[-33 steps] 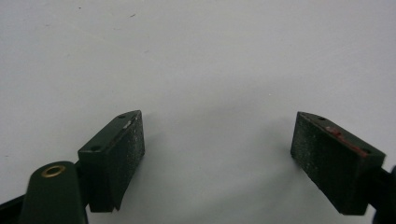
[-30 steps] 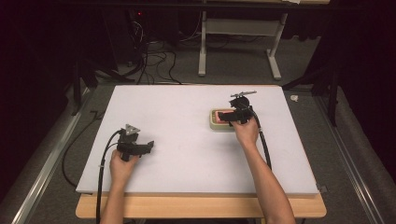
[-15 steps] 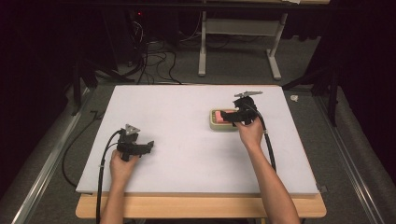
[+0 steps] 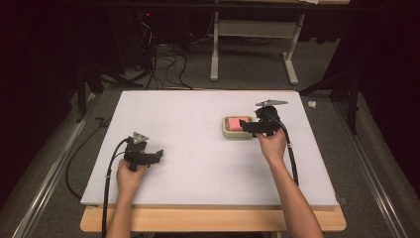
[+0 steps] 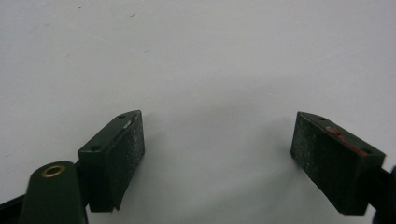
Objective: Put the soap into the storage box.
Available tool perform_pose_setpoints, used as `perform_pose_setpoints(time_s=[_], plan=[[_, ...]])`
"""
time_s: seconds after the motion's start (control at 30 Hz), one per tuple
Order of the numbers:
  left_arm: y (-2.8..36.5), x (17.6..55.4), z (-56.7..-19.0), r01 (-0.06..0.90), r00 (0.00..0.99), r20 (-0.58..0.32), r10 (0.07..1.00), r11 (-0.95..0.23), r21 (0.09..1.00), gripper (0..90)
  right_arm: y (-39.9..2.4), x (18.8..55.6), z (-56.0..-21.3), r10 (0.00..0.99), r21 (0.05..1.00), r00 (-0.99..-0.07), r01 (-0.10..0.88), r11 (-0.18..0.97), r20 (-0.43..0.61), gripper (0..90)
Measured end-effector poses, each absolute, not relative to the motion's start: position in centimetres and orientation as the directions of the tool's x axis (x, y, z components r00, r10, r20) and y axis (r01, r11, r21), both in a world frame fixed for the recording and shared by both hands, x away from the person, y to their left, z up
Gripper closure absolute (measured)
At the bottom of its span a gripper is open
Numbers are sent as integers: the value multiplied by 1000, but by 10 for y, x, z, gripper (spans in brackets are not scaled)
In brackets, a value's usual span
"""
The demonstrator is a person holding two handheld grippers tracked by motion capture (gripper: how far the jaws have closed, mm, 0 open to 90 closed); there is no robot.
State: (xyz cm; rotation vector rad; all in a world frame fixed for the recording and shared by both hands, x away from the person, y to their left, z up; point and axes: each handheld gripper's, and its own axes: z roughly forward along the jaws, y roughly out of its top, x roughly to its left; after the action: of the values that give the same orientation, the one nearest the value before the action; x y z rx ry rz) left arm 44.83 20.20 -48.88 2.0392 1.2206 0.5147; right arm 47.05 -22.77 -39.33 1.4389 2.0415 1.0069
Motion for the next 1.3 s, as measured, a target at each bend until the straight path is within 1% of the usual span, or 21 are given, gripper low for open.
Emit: perform_pose_setpoints(time_s=[0.57,1.3], plan=[[202,448,-489,603,478,-14,878,-317,732,179,-241,442,-379,931,818,-361,551,165,56,180],[202,448,-489,601,478,-12,878,-317,734,179,-261,415,-384,936,831,-344,539,133,73,184]])
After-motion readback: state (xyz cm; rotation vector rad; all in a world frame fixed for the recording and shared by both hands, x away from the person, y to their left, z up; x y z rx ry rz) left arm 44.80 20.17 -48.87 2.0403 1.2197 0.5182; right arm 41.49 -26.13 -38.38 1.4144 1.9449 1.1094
